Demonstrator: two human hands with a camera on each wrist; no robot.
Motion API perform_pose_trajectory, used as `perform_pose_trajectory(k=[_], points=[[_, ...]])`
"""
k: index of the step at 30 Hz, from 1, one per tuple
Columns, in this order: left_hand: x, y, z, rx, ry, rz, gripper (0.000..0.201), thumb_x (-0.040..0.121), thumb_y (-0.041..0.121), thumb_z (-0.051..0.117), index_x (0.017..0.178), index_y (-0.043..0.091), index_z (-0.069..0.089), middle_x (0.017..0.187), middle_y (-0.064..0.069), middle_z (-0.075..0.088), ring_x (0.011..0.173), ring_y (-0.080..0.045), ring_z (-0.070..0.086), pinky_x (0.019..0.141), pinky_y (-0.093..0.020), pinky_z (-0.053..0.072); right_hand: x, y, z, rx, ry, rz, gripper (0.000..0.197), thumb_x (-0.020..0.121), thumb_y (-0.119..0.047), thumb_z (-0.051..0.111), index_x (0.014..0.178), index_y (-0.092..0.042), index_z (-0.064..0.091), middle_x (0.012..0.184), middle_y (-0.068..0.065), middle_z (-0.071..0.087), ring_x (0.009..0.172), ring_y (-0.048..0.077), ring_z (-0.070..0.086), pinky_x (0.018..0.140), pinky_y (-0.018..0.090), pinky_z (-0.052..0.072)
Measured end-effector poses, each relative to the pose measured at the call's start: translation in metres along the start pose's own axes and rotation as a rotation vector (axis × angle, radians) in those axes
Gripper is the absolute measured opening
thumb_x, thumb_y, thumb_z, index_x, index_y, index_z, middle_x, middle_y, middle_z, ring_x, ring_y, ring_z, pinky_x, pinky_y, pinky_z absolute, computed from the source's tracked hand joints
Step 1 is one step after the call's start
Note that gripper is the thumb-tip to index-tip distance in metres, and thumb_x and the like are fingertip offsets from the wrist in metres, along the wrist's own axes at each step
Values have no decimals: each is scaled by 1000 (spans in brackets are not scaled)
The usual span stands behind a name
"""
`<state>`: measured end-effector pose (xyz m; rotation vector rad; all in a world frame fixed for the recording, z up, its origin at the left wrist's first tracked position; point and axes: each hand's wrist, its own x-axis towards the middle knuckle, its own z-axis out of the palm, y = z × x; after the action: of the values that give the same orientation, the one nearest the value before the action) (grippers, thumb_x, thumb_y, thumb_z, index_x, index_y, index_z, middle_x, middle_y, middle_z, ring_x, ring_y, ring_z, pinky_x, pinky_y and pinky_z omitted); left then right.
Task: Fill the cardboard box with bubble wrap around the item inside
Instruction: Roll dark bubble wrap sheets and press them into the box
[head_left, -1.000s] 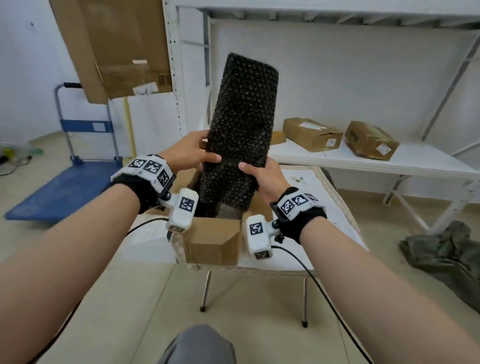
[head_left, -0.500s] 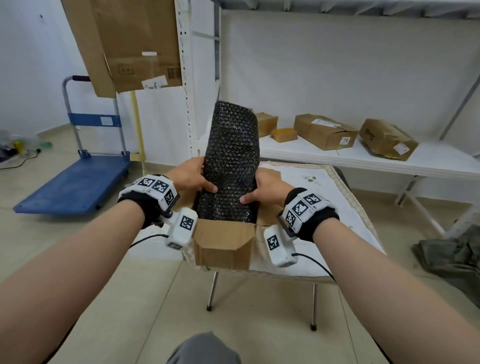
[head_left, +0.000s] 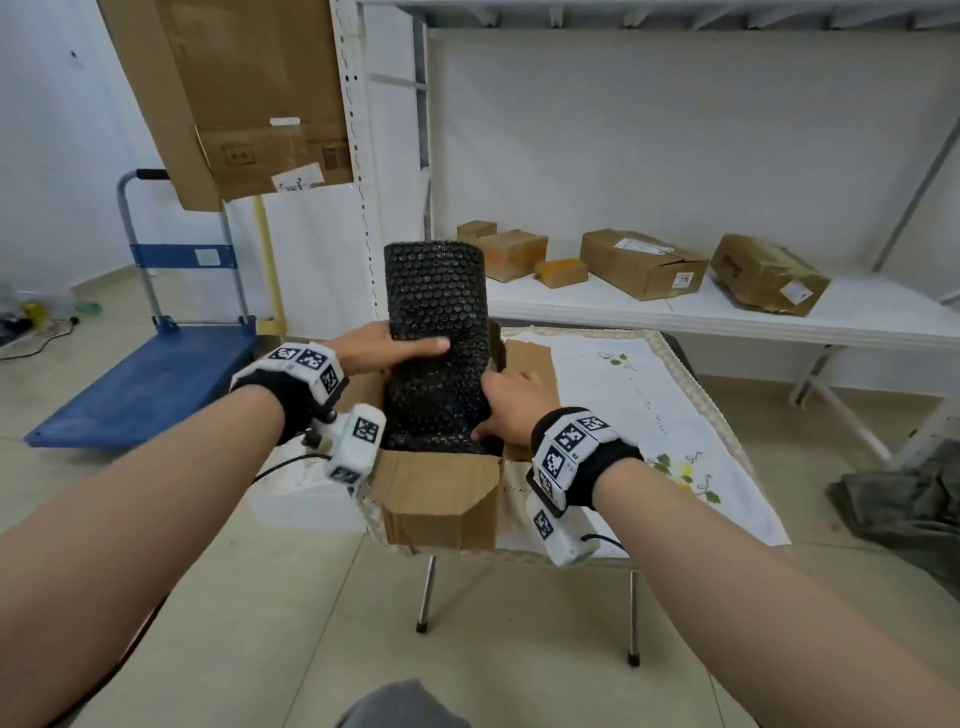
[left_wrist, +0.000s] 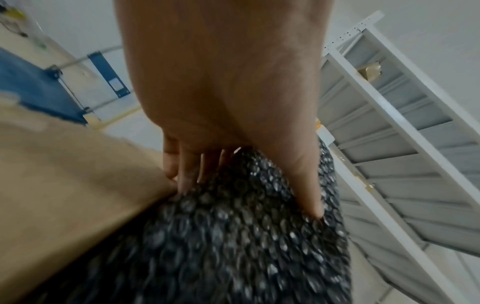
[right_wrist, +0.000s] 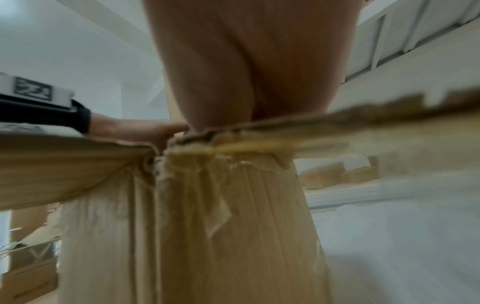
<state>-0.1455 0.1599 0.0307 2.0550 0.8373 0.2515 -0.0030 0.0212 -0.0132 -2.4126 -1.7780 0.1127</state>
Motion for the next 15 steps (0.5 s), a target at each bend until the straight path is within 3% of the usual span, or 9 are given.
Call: perform_pose_trajectory(k=[2,4,7,9,10,11,13,15], points=[[10,9,-1,-119,65,-52,56,91,52,55,136,17,49,123,-3,59,110,-20,57,94,-32,45,0,0,0,-15,-9,-7,56,82,-38,76,124,-10,52,129,12,59,124,30,50,108,39,31],[21,14,0,-185,93,-104,59,90,59,51,132,17,52,121,0,61,108,-20,59,91,-32,45,-1,2,0,-27,-26,-8,56,81,-38,77,124,-9,54,129,13,58,125,30,49,109,38,31],[60,-6,-6,-221,176,-85,75,74,61,67,128,9,56,122,-5,66,104,-23,65,94,-35,50,3,3,1,-19,-69,-8,56,79,-37,80,122,-9,57,128,12,60,125,30,51,113,38,29],[116,-47,-17,-171,214,-76,107,49,71,80,130,7,52,120,-8,67,103,-24,67,95,-40,53,6,4,1,-4,-90,0,58,78,-37,80,124,-9,57,129,12,60,126,30,51,116,39,26],[126,-53,-19,-146,214,-81,112,40,71,82,129,9,53,117,-8,69,101,-25,68,95,-42,53,7,5,1,12,-92,-1,62,79,-38,79,127,-7,55,130,13,59,126,30,50,117,40,26],[130,-53,-21,-140,200,-77,103,42,64,85,124,9,57,113,-8,70,100,-26,69,95,-44,54,7,6,2,33,-89,5,69,79,-39,79,132,-5,50,132,14,58,127,31,50,117,40,27],[97,-22,-15,-127,166,-53,60,59,35,83,109,7,65,106,-12,72,100,-28,69,95,-45,53,10,8,7,169,-48,24,95,77,-42,80,147,-2,29,137,16,54,129,33,49,114,41,32],[63,7,-5,-156,138,-20,23,75,7,71,97,6,66,101,-15,70,99,-30,67,95,-42,53,12,9,13,515,57,0,107,75,-43,80,153,-9,14,140,11,50,130,29,49,111,41,38]])
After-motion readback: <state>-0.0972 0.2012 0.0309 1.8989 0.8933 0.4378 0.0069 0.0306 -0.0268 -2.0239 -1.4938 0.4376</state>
